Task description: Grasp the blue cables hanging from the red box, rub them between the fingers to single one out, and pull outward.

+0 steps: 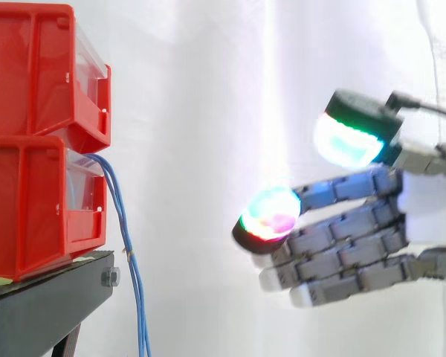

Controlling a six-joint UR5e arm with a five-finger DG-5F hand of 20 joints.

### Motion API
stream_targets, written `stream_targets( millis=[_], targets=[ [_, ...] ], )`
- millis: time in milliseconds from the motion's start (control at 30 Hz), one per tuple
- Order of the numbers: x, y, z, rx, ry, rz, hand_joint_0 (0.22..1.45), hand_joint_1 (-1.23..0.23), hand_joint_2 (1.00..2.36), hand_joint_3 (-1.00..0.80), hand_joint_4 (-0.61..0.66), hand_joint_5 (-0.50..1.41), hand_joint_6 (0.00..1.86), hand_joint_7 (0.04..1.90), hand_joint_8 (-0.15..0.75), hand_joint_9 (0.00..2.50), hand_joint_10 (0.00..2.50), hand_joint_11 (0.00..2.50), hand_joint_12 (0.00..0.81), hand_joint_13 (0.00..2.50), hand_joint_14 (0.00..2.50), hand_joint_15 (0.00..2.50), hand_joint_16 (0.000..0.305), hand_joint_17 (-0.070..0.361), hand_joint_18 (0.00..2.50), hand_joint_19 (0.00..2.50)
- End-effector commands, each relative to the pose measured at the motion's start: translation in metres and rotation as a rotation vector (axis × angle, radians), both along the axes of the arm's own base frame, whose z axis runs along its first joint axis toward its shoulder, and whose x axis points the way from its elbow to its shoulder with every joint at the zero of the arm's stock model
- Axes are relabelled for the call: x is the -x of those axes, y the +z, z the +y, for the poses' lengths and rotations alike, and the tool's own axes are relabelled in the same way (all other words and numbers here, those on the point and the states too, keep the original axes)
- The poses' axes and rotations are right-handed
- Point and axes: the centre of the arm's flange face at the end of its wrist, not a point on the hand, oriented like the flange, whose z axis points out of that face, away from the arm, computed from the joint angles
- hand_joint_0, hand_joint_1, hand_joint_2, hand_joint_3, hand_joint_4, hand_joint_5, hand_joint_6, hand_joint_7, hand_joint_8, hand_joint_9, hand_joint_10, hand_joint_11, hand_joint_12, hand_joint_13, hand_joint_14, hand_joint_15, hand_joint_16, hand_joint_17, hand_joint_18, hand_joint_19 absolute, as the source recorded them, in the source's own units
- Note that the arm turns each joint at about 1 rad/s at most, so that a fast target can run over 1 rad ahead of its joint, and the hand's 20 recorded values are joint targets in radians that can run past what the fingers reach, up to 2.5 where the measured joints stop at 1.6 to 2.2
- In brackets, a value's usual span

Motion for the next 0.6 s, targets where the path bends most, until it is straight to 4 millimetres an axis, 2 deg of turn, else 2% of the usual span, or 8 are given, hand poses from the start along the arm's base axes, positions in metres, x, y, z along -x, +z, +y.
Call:
stream_targets(
  millis=[0, 233, 267, 300, 500, 567],
  targets=[
    [-0.014, -0.022, -0.001, -0.016, -0.030, -0.026, 0.55, -0.60, 1.00, -0.47, 0.32, -0.19, 0.50, 0.74, 0.281, 0.36, 0.00, 0.00, 0.385, 0.23, 0.00, 0.06, 0.056, 0.126, 0.24, 0.16],
    [-0.053, -0.065, -0.001, -0.072, -0.036, 0.017, 0.55, -0.59, 1.00, -0.47, 0.32, -0.19, 0.50, 0.74, 0.280, 0.36, 0.00, 0.00, 0.386, 0.23, 0.00, 0.06, 0.056, 0.126, 0.24, 0.16],
    [-0.073, -0.081, -0.004, -0.091, -0.035, 0.036, 0.55, -0.59, 1.00, -0.47, 0.32, -0.19, 0.50, 0.74, 0.282, 0.36, 0.00, 0.00, 0.385, 0.23, 0.00, 0.06, 0.056, 0.126, 0.24, 0.16],
    [-0.082, -0.088, -0.005, -0.099, -0.031, 0.043, 0.55, -0.59, 1.00, -0.47, 0.32, -0.19, 0.50, 0.75, 0.282, 0.36, 0.00, 0.00, 0.385, 0.23, 0.00, 0.06, 0.056, 0.126, 0.24, 0.16],
    [-0.108, -0.108, -0.008, -0.120, -0.003, 0.053, 0.54, -0.59, 1.00, -0.47, 0.32, -0.19, 0.50, 0.74, 0.282, 0.36, 0.00, 0.00, 0.385, 0.23, 0.00, 0.06, 0.056, 0.126, 0.24, 0.16],
    [-0.111, -0.107, -0.007, -0.114, 0.004, 0.042, 0.54, -0.59, 1.00, -0.47, 0.32, -0.19, 0.50, 0.74, 0.282, 0.36, 0.00, 0.00, 0.385, 0.23, 0.00, 0.06, 0.056, 0.126, 0.24, 0.16]
  ],
)
